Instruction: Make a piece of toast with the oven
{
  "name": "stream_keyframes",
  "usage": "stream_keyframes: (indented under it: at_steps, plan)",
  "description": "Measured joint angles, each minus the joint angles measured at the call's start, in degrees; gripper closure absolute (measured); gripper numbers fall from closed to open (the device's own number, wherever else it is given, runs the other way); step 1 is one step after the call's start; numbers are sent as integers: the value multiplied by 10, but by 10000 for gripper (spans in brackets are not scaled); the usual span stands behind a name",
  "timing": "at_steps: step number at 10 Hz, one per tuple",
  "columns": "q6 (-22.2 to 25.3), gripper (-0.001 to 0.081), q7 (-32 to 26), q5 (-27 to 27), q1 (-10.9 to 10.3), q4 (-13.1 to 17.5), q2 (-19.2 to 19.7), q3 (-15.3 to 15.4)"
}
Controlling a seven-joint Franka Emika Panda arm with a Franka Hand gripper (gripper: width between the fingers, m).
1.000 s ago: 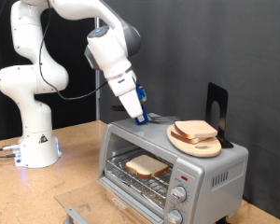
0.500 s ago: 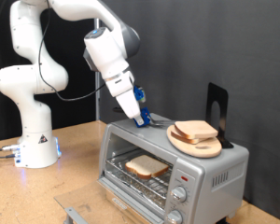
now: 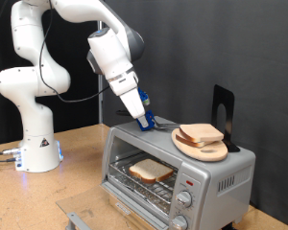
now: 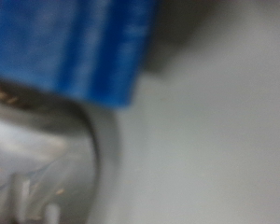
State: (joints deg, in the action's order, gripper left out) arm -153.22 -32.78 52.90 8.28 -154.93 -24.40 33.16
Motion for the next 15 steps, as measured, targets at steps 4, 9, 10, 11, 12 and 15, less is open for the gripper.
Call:
stream_keyframes:
  at_steps: [4,9,10,11,12,15]
  plan:
    - [-33,-2,-20,10,-2,5,-2,10]
    - [97,-2,-3,36,-4,44,-56,-52]
    - [132,-2,4,36,-4,48,-70,-69]
    - [126,-2,3,34,-4,46,-69,-65]
    - [134,-2,-22,46,-8,42,-72,-72]
    - [190,-2,-128,87,-13,9,-117,-153]
